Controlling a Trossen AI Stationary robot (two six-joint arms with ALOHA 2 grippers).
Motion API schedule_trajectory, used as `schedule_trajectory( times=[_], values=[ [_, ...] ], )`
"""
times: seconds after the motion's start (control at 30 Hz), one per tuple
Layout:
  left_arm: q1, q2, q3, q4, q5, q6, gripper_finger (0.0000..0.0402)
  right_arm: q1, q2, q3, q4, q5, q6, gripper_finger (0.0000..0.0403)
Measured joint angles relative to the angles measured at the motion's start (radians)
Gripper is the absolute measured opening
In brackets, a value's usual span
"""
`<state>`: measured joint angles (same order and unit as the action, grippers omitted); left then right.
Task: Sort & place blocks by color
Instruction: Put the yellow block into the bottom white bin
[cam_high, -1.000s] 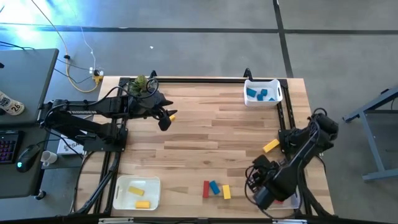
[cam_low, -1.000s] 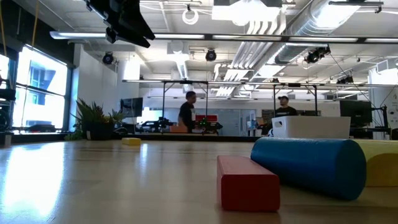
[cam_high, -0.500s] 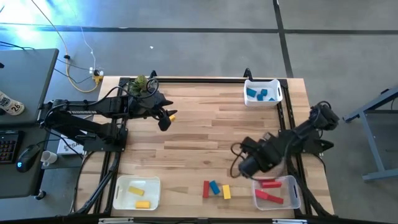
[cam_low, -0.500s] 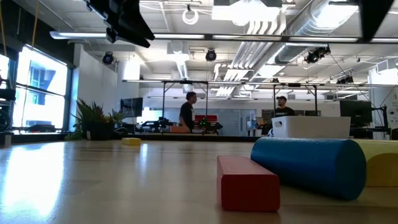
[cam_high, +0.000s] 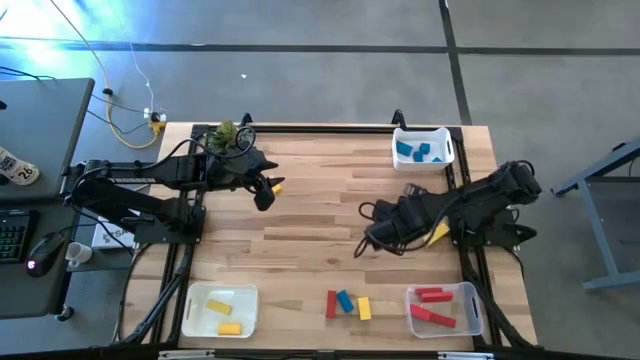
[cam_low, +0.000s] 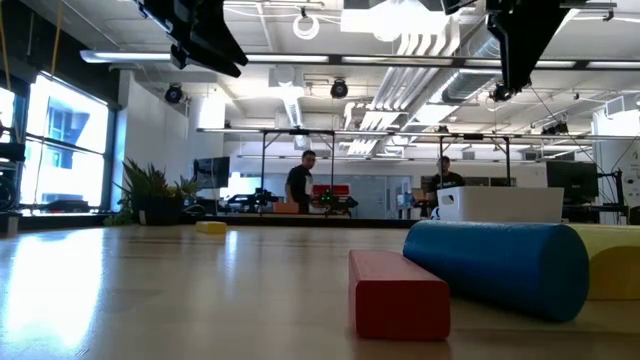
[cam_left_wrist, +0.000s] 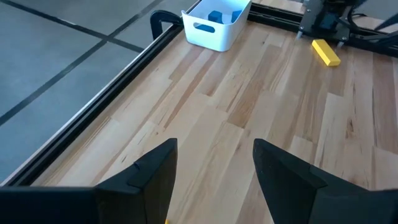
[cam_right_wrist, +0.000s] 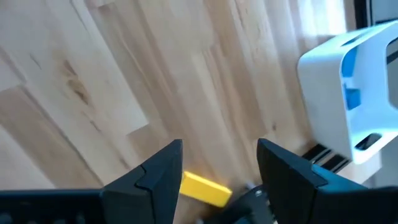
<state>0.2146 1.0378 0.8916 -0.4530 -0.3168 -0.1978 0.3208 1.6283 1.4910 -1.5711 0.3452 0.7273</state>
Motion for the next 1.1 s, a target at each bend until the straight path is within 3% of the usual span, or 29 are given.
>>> schedule_trajectory(
  times=[0.37,0.67,1.1],
  values=[
    [0.000,0.000,0.000,0.000,0.000,-0.008,0.0197,-0.119,-0.004,-0.015,0.004,0.007,-0.198,0.0193],
    [0.000,0.000,0.000,0.000,-0.004,-0.010,0.0197,-0.155,-0.141,-0.270,0.005,-0.044,-0.201,0.0193],
    [0.000,0.000,0.000,0.001,-0.008,-0.031,0.0197,-0.249,-0.210,-0.477,0.101,-0.264,-0.543,0.0193]
  ],
)
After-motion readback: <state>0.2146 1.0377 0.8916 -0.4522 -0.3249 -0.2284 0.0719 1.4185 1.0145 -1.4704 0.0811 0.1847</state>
